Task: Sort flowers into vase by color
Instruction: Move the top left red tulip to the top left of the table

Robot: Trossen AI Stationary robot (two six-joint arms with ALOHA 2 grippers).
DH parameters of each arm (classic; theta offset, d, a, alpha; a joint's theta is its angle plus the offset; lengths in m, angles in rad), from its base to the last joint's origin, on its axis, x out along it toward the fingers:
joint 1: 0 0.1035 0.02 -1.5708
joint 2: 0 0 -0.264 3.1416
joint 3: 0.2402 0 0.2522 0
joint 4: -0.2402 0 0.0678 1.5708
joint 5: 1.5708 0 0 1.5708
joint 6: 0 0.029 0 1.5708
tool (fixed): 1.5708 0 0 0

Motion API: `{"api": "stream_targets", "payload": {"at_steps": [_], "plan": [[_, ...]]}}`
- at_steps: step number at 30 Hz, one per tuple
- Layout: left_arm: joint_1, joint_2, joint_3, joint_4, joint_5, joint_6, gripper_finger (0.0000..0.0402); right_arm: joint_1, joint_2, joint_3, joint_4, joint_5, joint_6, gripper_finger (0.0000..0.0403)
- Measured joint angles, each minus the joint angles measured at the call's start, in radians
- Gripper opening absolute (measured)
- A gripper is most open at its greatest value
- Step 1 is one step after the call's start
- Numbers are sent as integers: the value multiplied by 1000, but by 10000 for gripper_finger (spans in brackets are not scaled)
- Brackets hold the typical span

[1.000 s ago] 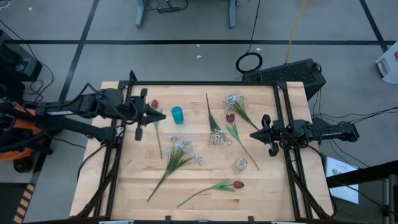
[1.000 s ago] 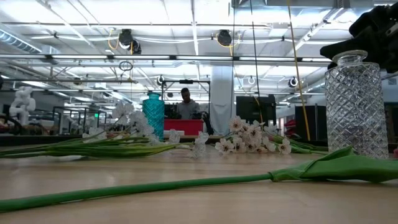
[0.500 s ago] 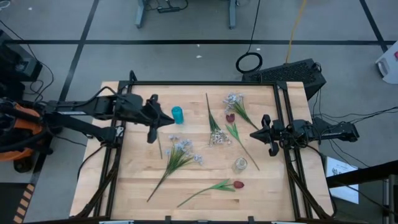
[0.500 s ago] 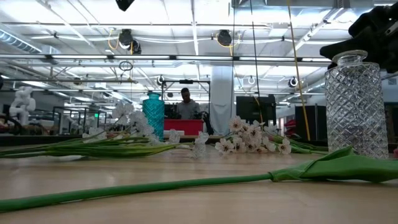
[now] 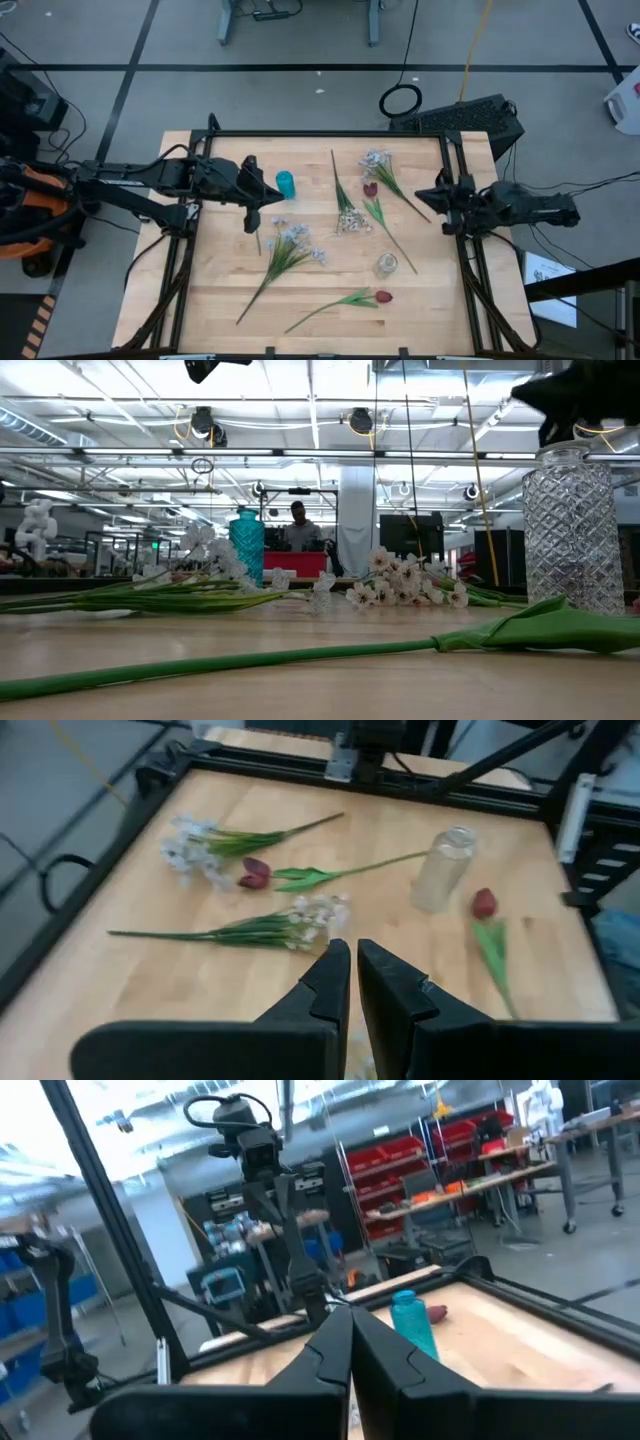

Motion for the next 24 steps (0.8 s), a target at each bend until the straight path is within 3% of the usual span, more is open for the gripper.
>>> {"api": "stream_targets", "payload": {"at_steps": [9,13,19,24], "plan": [[0,0,0,0,-73,-17,31,0,345,475,-290,12,-93,0],[-5,0,0,-10,-86,-117,31,0,515,630,-418,91,-121,0],[-65,-2,0,-73,-229,-193,31,0,671,631,-417,132,-139,0],[-120,-2,0,-138,-287,-279,31,0,727,568,-352,136,-98,0]]}}
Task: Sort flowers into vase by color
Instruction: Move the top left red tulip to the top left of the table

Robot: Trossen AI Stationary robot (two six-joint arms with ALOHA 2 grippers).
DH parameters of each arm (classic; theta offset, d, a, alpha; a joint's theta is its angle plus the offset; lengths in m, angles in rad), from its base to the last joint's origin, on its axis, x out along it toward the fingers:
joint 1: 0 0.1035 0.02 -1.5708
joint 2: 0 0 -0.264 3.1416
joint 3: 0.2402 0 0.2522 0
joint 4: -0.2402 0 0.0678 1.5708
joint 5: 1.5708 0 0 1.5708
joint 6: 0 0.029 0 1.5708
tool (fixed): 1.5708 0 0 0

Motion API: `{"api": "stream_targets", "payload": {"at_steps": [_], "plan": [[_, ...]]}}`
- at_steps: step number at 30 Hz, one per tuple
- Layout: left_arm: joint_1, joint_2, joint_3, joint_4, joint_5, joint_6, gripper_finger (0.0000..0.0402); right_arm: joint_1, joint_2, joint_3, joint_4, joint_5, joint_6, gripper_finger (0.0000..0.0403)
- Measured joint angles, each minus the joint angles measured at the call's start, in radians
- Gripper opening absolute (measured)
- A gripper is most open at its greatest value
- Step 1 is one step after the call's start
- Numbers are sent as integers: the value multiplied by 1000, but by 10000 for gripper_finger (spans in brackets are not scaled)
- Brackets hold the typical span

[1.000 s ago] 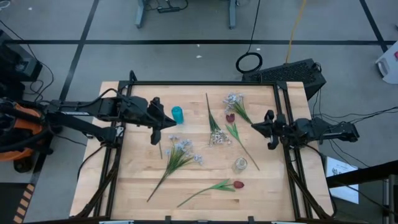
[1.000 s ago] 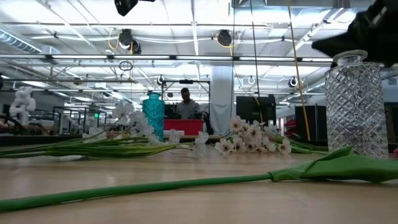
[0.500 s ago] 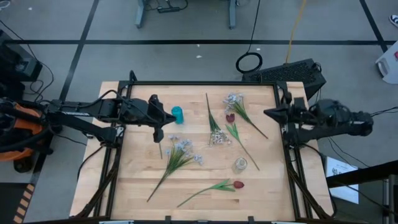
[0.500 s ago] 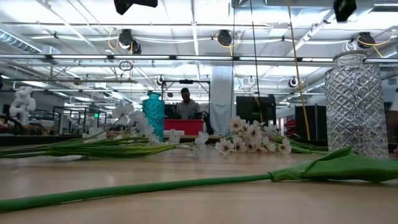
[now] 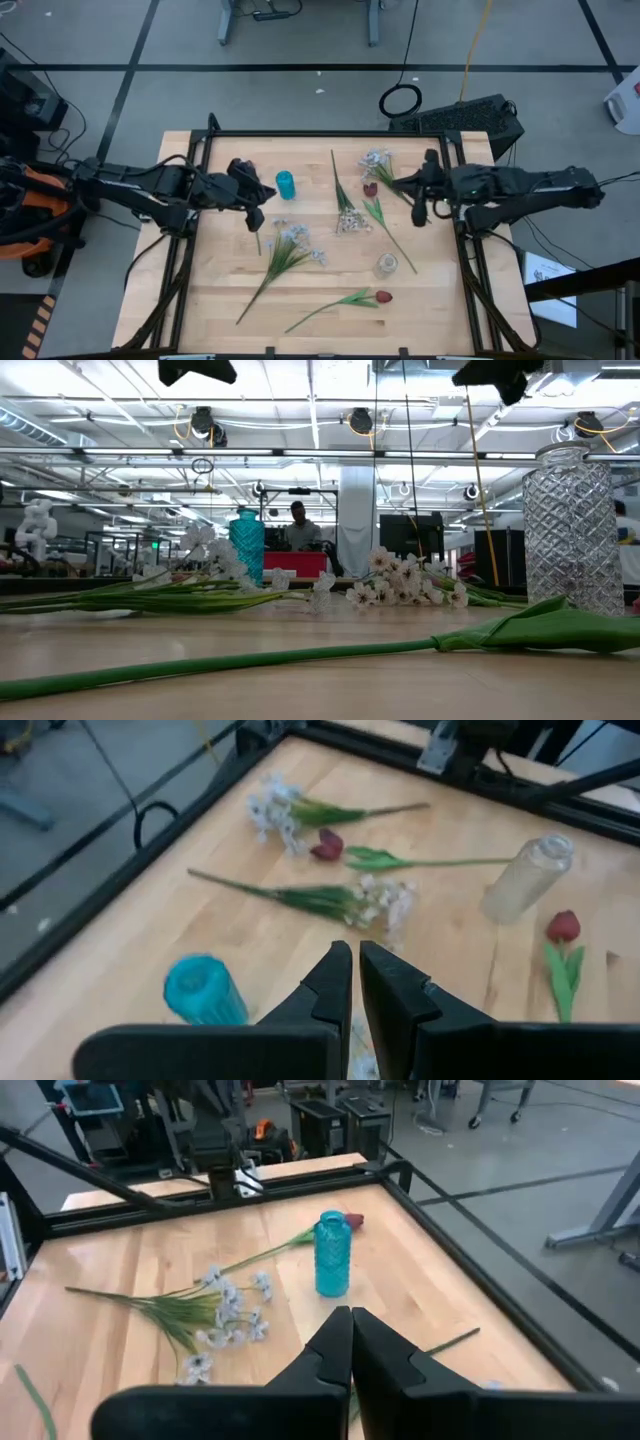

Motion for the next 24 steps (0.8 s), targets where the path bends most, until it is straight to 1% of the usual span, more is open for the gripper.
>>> {"api": "stream_targets", "payload": {"at_steps": [6,8,11,14,16,19,22,24], "plan": [[-53,3,-15,-61,-5,-134,31,0,30,-87,110,2,19,0],[-57,3,-24,-74,5,-200,31,0,37,-111,143,2,13,0],[-57,3,-28,-163,20,-337,31,0,46,-135,197,5,-17,0],[-57,3,-29,-278,8,-491,31,1,53,-145,226,34,-39,0],[-57,3,-40,-330,-6,-563,31,1,61,-146,225,70,-44,0],[-55,3,-60,-390,-61,-660,32,1,73,-146,224,120,-57,0],[-54,10,-81,-420,-75,-735,39,1,82,-146,224,157,-60,0],[-55,29,-101,-414,-76,-764,55,1,87,-146,224,168,-60,0]]}}
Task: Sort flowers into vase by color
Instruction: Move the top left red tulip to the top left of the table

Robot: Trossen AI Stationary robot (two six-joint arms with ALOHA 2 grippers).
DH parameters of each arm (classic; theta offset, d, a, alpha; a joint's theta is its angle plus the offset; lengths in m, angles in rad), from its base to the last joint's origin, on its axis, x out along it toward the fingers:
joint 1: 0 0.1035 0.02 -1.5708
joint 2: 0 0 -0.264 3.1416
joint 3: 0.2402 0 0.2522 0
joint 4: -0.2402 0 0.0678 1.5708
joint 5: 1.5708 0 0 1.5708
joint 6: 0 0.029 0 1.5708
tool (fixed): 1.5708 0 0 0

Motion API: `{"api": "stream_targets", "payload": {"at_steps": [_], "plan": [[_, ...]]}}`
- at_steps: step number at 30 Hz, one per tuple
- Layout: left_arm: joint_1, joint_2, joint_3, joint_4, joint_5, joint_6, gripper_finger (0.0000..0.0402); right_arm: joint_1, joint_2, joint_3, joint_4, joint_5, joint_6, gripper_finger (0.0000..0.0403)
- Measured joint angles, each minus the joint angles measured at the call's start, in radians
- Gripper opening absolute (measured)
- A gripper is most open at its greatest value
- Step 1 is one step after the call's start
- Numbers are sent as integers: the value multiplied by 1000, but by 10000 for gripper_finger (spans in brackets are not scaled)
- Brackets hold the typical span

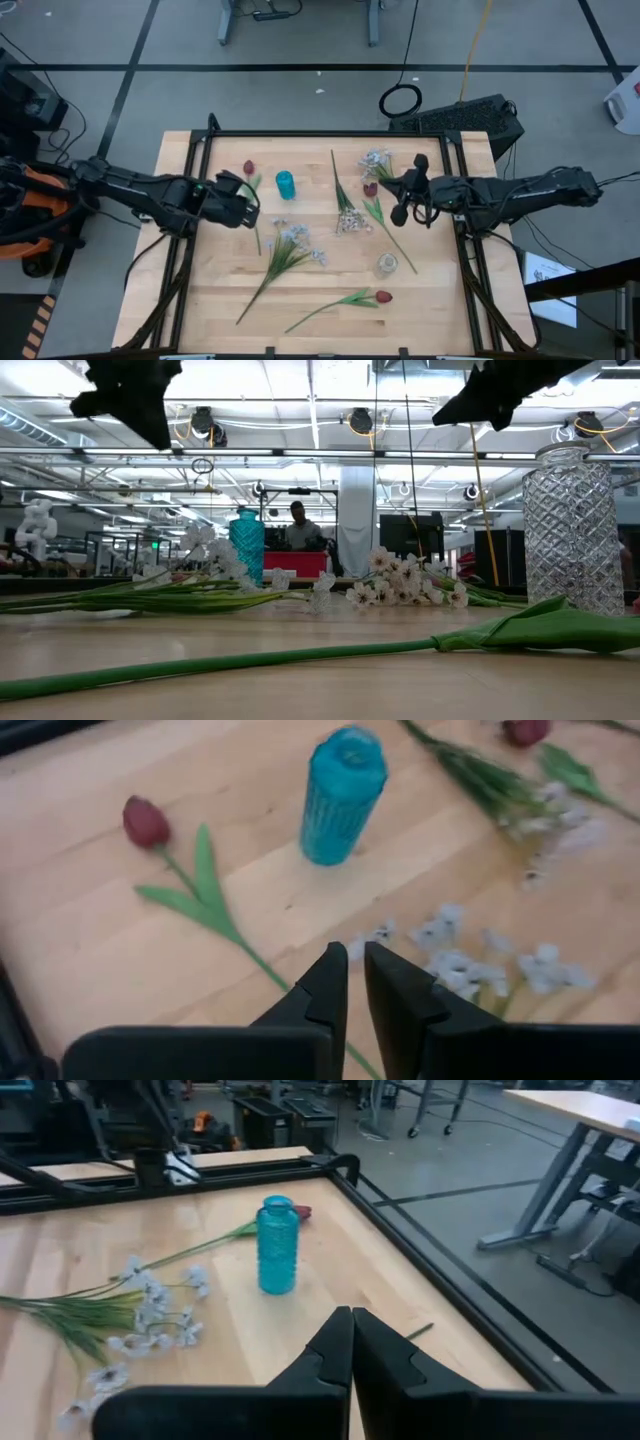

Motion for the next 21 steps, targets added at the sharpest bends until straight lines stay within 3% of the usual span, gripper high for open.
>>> {"api": "stream_targets", "payload": {"at_steps": [12,21], "plan": [[45,252,-42,-22,28,-250,219,0,13,0,8,15,-2,0],[69,420,-42,-28,66,-302,237,0,20,0,7,12,25,0]]}}
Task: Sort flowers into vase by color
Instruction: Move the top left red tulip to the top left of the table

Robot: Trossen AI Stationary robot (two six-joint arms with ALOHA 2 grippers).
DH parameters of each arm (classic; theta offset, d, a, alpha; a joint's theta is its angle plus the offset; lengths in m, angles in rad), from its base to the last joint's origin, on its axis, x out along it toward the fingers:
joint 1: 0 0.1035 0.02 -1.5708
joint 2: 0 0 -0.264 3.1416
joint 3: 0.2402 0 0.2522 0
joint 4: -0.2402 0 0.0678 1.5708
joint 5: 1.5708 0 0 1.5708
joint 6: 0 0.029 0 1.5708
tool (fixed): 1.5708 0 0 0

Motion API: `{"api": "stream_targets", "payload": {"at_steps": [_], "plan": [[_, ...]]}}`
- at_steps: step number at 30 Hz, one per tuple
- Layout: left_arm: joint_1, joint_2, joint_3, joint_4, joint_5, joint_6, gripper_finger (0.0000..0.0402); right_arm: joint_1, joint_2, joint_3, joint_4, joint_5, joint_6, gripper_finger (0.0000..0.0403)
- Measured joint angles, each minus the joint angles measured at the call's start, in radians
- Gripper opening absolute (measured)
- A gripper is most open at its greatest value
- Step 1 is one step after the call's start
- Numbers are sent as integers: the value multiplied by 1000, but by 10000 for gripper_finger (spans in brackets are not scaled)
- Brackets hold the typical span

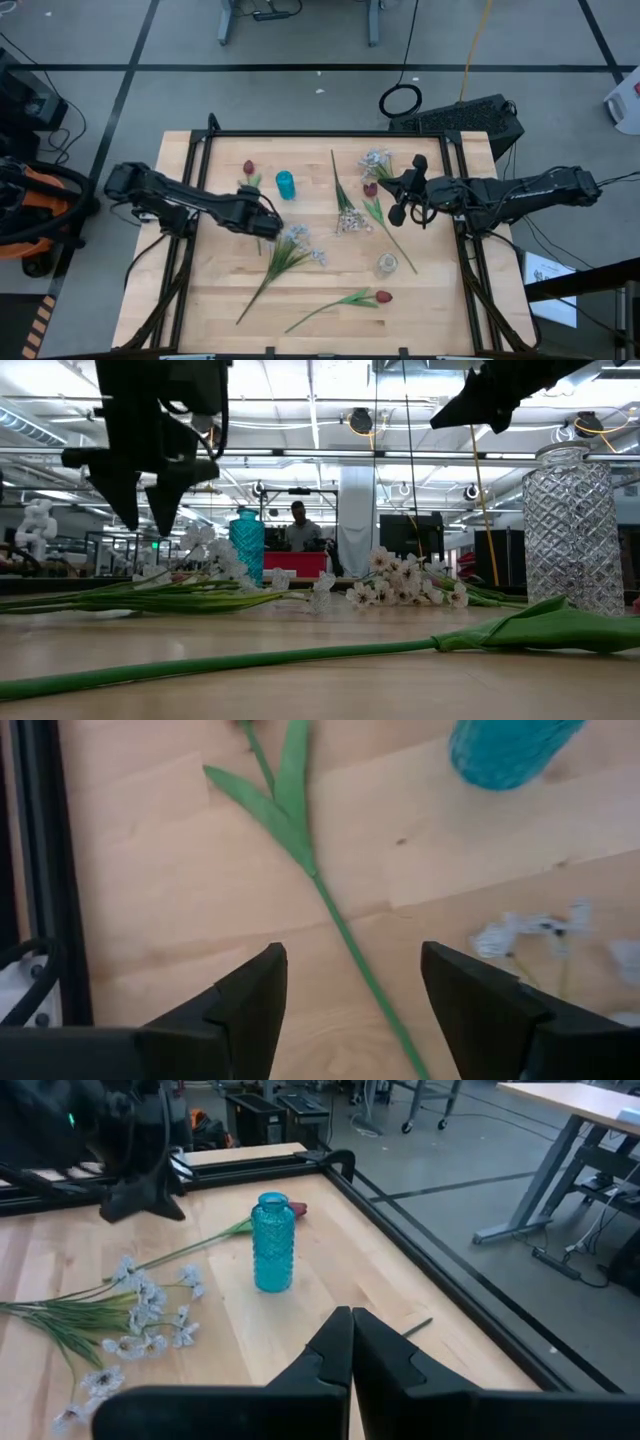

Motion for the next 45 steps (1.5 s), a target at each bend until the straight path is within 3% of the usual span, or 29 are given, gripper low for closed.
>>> {"api": "stream_targets", "payload": {"at_steps": [9,19,30,45], "plan": [[20,101,-19,12,4,1,237,0,0,0,-1,0,1,0],[77,100,-208,256,25,-2,237,0,0,0,-1,0,1,0],[134,99,-223,324,12,26,232,0,0,0,18,0,1,0],[167,100,-223,361,13,24,79,0,0,0,29,-3,1,0]]}}
